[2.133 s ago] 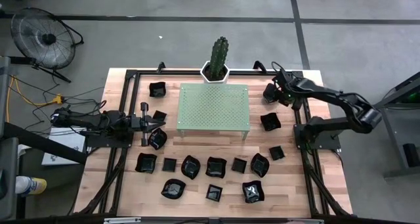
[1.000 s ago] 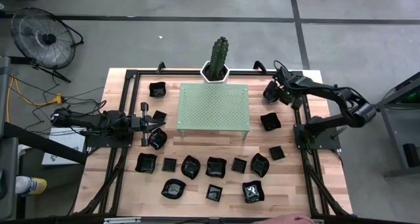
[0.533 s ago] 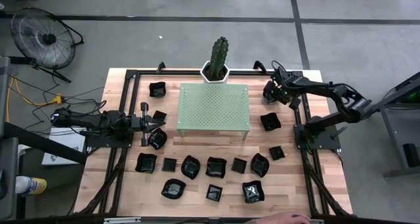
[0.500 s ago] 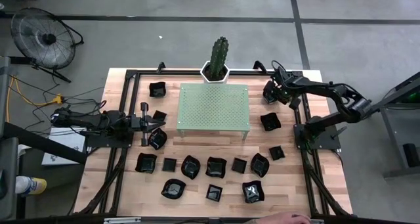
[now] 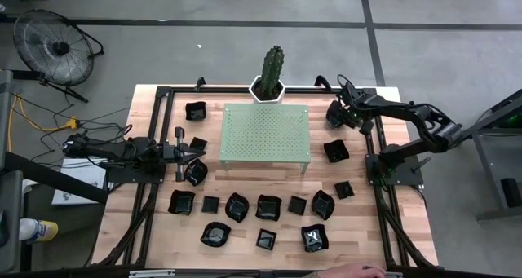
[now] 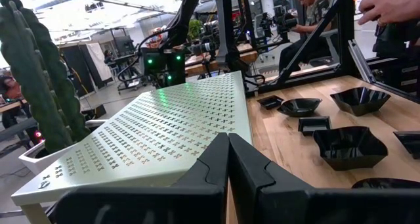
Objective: Pick & Place Mini shaped plates
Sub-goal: Put the leaf shaped plate on the shelf
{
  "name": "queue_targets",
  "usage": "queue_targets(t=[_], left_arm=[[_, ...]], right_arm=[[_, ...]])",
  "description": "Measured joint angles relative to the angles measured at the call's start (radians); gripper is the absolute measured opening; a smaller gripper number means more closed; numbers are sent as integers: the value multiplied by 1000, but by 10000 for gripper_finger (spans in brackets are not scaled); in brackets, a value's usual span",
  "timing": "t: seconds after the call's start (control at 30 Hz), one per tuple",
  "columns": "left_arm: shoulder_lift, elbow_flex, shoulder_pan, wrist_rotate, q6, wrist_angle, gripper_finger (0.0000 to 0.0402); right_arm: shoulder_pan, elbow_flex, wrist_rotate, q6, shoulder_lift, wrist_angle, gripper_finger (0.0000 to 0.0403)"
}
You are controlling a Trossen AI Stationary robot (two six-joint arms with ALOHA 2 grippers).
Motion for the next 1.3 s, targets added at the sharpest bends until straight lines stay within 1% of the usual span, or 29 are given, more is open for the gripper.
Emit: queue_targets(t=[0.07,0.23,0.37,0.6,0.97,1.3], left_arm=[[0,0,0,0,0,0,0],[0,0,0,0,0,0,0],[0,0,0,0,0,0,0],[0,0,0,0,0,0,0],[0,0,0,0,0,0,0],[0,0,0,0,0,0,0]], right_arm=[[0,1,1,-7,-1,2,5],[0,1,1,-18,-1,2,10],[0,1,2,-24,-6,2,3],[0,-1,-4,-68,-63,-16,1],[21,-1,-41,-94,-246,-57,1],[138,-1,-34,-62,-468,-138,0]])
